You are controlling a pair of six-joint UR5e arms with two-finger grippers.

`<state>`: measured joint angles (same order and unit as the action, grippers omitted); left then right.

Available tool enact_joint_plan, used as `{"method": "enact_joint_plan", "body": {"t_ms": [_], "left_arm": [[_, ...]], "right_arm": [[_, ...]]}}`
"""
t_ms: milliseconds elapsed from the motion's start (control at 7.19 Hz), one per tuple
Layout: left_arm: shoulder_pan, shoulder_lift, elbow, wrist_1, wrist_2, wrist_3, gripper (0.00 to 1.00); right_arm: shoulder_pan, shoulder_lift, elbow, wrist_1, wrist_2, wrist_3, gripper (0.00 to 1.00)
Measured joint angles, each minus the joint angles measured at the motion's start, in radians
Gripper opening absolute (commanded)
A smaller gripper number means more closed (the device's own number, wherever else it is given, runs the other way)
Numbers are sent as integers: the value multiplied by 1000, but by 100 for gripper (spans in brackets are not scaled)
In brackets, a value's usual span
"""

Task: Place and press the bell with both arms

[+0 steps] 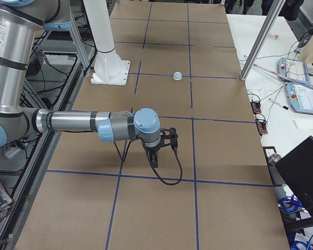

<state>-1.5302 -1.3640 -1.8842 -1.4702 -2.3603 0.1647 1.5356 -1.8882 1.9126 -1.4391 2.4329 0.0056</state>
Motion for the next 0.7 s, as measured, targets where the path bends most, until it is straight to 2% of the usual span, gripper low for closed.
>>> {"method": "enact_joint_plan", "body": {"t_ms": [696], "left_arm": [[-1, 12, -39, 10, 5, 8, 100]], "right_arm": [[1, 1, 2, 1, 0, -1, 100]]}}
